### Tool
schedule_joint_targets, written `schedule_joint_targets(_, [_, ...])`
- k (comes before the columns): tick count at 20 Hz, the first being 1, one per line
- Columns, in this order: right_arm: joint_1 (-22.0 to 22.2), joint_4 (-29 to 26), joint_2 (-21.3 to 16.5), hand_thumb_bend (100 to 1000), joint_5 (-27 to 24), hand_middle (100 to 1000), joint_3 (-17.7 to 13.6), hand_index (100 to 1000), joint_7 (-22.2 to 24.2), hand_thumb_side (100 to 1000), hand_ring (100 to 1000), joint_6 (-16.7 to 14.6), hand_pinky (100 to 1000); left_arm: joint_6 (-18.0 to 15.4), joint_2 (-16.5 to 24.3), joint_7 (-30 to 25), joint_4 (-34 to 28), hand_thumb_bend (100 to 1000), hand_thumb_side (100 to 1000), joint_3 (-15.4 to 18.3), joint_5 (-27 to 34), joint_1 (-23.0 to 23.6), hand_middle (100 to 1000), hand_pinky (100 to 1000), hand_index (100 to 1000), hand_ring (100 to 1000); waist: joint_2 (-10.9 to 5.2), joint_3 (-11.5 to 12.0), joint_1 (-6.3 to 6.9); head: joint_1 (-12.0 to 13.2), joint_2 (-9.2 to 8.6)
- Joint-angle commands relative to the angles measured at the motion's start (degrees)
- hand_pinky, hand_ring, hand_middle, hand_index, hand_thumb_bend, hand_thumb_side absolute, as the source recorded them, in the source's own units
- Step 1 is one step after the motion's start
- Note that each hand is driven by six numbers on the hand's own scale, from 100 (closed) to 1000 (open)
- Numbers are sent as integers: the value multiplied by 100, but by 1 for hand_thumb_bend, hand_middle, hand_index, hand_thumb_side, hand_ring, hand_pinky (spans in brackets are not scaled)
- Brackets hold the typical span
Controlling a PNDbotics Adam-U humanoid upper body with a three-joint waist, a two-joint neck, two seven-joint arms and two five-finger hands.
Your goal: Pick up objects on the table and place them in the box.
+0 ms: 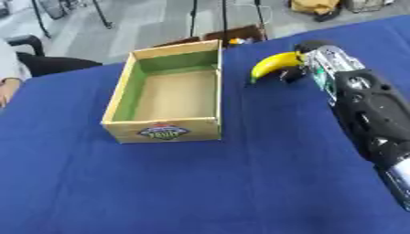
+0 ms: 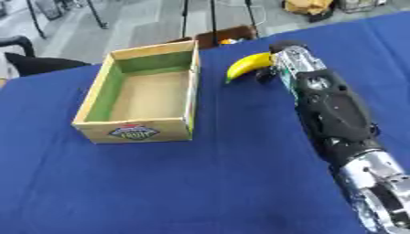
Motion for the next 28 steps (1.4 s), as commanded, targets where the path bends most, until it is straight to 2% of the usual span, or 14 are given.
schedule_joint_targets(1, [-169, -78, -70, 100, -31, 939, 15, 987, -68, 616, 983, -21, 853, 8, 68, -4, -115, 100, 833, -11, 22, -43, 790, 246, 707, 788, -93, 29, -51, 4, -50])
schedule_joint_targets(4, [-164, -50, -72, 100, -17, 939, 16, 987, -126, 616, 983, -31, 853, 9, 67, -1, -115, 100, 833, -11, 21, -44, 790, 246, 707, 788, -90, 32, -51, 5, -53])
schedule_joint_targets(5, [-165, -46, -72, 100, -14, 907, 17, 930, -139, 631, 960, -35, 822, 9, 67, 0, -115, 100, 832, -11, 21, -44, 790, 247, 707, 788, -89, 32, -50, 5, -54])
schedule_joint_targets(12, [-159, -68, -77, 100, 112, 855, 43, 835, -510, 657, 926, -170, 776, 15, 66, 16, -115, 100, 831, -13, 25, -47, 792, 246, 707, 789, -83, 17, -38, 2, -65])
schedule_joint_targets(18, [-140, -24, -85, 100, 166, 832, 33, 803, -727, 691, 905, -206, 747, 19, 64, 29, -115, 100, 831, -12, 25, -44, 792, 247, 708, 789, -82, 22, -35, -3, -83])
schedule_joint_targets(22, [-139, 1, -85, 100, 160, 822, 33, 783, -820, 682, 898, -219, 736, 24, 54, 25, -115, 100, 831, -15, 25, -50, 793, 245, 708, 790, -69, 10, -32, -13, -77])
schedule_joint_targets(26, [-131, -1, -96, 100, 143, 790, 39, 725, -944, 677, 873, -239, 693, 27, 53, 27, -115, 100, 829, -11, 29, -48, 793, 245, 708, 789, -68, 7, -25, -14, -76])
schedule_joint_targets(28, [-132, -33, -93, 100, 153, 751, 49, 661, -1056, 676, 836, -257, 629, 31, 52, 26, -115, 100, 829, -12, 32, -49, 793, 245, 708, 788, -72, 3, -26, -19, -80])
